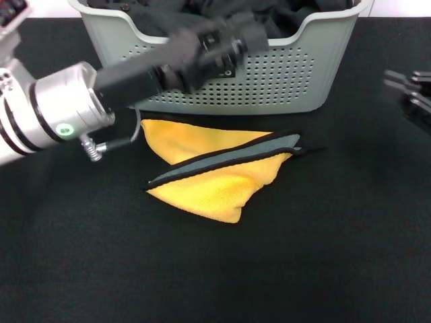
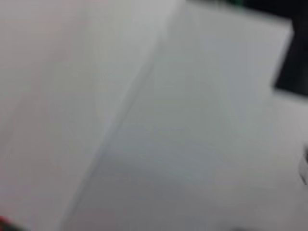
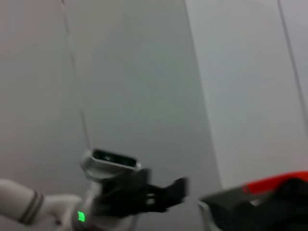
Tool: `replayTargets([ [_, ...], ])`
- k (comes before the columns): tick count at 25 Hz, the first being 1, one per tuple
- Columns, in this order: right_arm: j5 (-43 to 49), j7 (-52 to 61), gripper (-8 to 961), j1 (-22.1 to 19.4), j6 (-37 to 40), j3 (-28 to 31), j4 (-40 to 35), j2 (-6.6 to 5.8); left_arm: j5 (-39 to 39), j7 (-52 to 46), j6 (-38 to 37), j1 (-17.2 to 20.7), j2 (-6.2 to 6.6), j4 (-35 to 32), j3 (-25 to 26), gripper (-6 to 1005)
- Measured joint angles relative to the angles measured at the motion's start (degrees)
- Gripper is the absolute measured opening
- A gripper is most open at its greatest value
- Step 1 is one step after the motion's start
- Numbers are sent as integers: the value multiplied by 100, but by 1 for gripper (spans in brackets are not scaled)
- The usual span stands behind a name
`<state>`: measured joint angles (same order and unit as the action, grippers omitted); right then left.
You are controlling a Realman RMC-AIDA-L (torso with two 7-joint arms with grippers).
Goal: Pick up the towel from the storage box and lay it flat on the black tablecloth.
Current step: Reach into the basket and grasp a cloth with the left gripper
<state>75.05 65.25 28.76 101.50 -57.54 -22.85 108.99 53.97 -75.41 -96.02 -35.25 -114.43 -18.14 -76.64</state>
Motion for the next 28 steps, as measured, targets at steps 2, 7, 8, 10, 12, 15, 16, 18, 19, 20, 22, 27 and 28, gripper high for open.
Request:
replayTargets([
  [2,-1,-4,98,-158,-73,87,-1,-106,628,-174,28,-12,99,-367,7,560],
  [7,-11,7,98,-608,132,801,-5,-261,2431,-907,689,422,-3,-2388,14,559],
  [8,-12,9,98,-712,241,996,-6,-279,3012,-1157,899,500,-73,-2898,16,559],
  [10,-13,10,98,-804,328,1136,-6,-288,4086,-1662,1197,604,-236,-3723,16,559],
  [12,-15,12,98,-1004,447,1397,-6,-289,5671,-2344,1366,648,-505,-4667,4,559],
  [15,-14,4,98,-1077,466,1444,18,-253,6390,-2632,1428,615,-569,-4925,-57,559],
  [16,-11,-8,98,-1081,466,1444,31,-236,6503,-2709,1463,574,-567,-4908,-76,559],
  [18,-1,-29,98,-1083,466,1445,44,-205,6564,-2794,1528,507,-553,-4831,-80,559],
  [19,2,-34,98,-1083,466,1444,44,-195,6585,-2802,1577,486,-550,-4792,-78,559],
  [20,6,-40,98,-1079,467,1437,44,-187,6615,-2797,1636,474,-548,-4765,-78,559],
  [22,10,-44,98,-1063,468,1423,44,-176,6699,-2779,1755,468,-549,-4736,-89,558],
  [27,19,-46,98,-1025,458,1420,45,-176,6847,-2770,1820,317,-559,-4400,-114,558],
  [28,19,-44,98,-1021,431,1427,44,-176,6846,-2771,1806,274,-559,-4299,-123,558],
])
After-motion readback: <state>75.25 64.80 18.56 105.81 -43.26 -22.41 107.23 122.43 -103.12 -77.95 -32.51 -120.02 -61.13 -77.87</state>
